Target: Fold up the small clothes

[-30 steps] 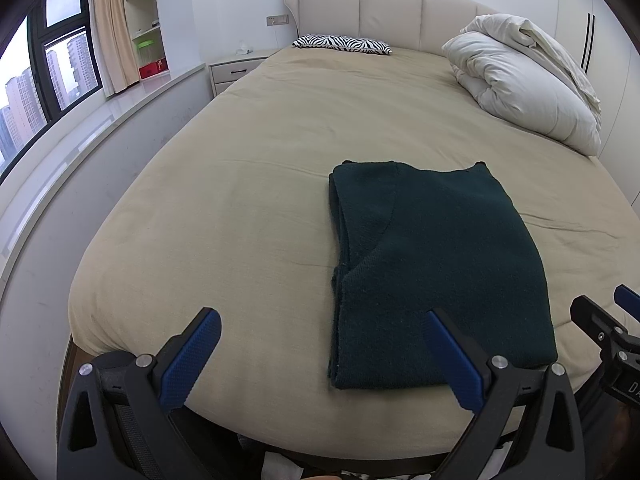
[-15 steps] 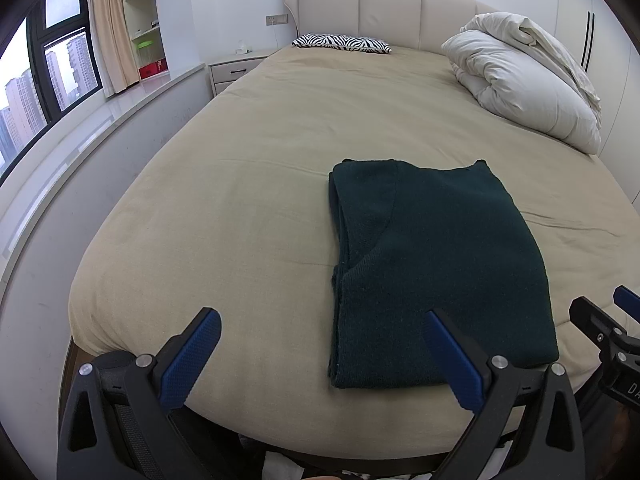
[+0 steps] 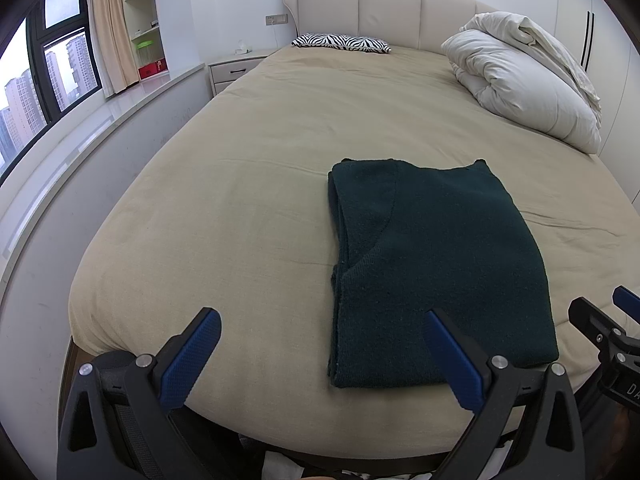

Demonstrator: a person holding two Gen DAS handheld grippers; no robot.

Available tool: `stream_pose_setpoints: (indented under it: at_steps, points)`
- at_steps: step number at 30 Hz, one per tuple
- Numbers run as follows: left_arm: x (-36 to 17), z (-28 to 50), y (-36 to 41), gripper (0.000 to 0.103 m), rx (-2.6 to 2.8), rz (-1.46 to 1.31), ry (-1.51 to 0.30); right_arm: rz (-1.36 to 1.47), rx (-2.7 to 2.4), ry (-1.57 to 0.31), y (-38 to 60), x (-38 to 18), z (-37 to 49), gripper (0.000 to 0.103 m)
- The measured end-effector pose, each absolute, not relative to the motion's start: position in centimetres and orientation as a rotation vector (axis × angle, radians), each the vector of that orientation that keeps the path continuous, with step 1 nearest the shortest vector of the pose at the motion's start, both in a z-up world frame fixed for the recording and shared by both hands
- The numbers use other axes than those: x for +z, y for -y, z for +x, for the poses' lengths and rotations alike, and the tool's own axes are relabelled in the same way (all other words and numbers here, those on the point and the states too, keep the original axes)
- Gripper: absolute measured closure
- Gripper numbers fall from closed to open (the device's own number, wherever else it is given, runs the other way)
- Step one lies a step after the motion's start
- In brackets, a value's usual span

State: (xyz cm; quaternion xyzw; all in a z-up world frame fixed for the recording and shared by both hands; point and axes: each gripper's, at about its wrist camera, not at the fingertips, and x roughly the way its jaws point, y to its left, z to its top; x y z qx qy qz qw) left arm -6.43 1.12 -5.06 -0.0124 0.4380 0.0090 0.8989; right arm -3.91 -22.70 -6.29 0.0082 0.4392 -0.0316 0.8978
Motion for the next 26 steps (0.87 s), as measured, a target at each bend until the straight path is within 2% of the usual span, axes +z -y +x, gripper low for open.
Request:
stream_pose_setpoints:
  at_steps: [26]
  points:
    - [-5.33,-6.56,-1.97,0.0,0.004,-0.012,-0.912,0.017,-0.058,-0.922,22.48,-6.81,-3.56,0.0]
